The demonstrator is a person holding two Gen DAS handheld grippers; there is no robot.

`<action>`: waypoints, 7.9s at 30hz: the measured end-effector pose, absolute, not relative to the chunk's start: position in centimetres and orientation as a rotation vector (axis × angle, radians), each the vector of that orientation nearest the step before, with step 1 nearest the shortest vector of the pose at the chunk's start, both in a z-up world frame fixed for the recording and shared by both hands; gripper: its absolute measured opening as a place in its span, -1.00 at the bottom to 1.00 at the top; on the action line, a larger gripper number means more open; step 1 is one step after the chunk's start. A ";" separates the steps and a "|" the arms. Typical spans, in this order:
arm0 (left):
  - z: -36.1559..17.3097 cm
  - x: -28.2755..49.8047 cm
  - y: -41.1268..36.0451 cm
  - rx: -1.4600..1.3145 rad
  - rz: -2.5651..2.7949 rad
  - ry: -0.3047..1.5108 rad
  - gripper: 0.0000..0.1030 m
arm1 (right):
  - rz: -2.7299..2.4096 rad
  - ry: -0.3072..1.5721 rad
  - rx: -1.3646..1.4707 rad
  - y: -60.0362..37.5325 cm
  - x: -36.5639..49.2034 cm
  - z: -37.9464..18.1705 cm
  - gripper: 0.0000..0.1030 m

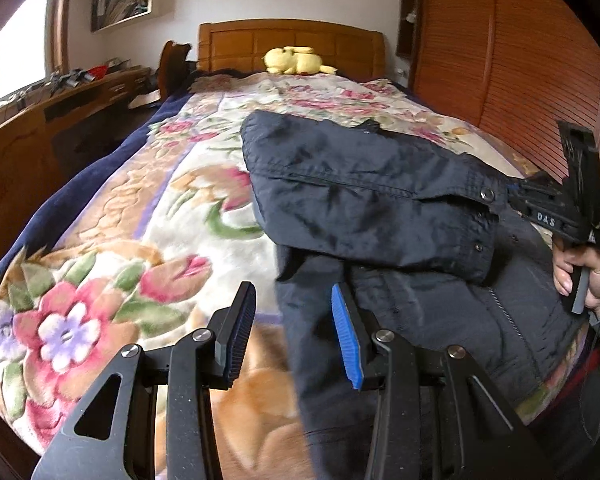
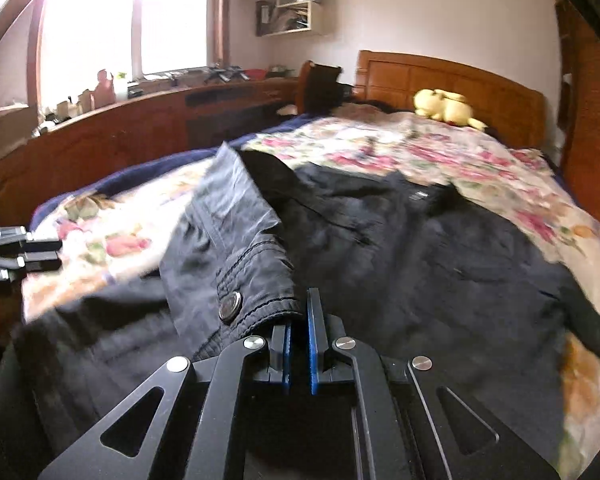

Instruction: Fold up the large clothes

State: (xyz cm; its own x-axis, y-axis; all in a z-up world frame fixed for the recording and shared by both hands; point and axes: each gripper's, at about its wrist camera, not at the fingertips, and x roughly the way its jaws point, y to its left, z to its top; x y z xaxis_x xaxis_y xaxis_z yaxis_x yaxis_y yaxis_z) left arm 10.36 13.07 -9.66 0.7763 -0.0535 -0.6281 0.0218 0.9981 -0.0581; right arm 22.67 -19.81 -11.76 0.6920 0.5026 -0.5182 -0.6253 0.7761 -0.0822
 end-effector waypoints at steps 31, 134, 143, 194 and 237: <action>-10.3 14.1 3.3 0.021 -0.188 0.722 -0.22 | 0.448 0.546 -0.172 -29.0 16.3 -10.5 -0.75; -15.2 26.5 -3.3 -0.015 -0.293 0.733 -0.21 | -0.189 0.912 -0.294 -50.1 43.1 -16.0 0.32; -15.3 26.6 -3.4 -0.012 -0.294 0.737 -0.21 | -0.316 0.953 -0.390 -49.9 46.6 -17.8 0.34; -12.1 23.9 1.2 -0.020 -0.247 0.662 -0.21 | 0.276 0.824 -0.295 -25.3 33.9 -10.3 0.28; -11.1 20.4 4.2 0.013 -0.187 0.625 -0.21 | 0.528 0.647 -0.301 -18.2 23.9 -2.1 -0.58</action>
